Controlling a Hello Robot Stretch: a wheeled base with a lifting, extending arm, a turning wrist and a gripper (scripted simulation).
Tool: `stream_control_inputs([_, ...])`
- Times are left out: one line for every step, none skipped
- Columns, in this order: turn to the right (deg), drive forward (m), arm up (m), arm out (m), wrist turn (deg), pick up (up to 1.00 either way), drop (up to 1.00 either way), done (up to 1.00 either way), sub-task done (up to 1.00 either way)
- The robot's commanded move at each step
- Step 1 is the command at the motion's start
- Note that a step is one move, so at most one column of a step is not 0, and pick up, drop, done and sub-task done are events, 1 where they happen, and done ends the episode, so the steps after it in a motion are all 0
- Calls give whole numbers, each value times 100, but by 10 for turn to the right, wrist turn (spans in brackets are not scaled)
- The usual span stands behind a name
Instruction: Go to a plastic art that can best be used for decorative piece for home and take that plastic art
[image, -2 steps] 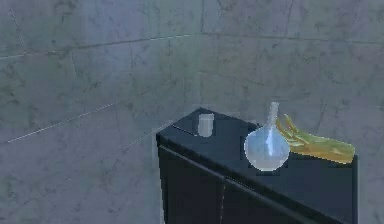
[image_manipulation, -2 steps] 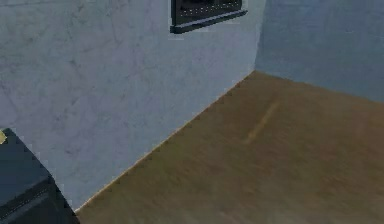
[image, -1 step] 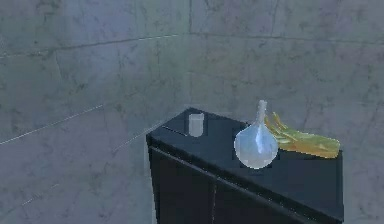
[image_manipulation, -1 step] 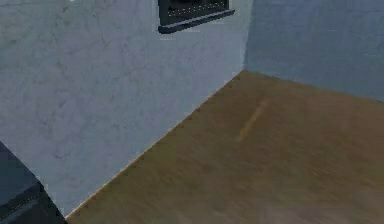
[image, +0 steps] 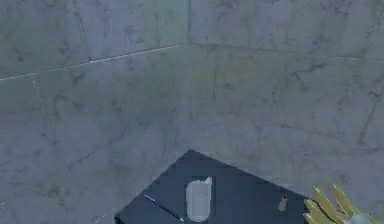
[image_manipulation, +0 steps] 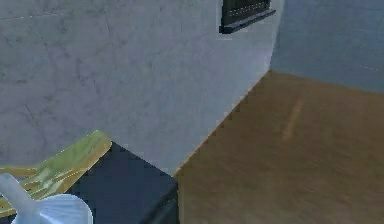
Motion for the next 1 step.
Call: stream_control_inputs([-300,0,0,0,0,0,0,0,0])
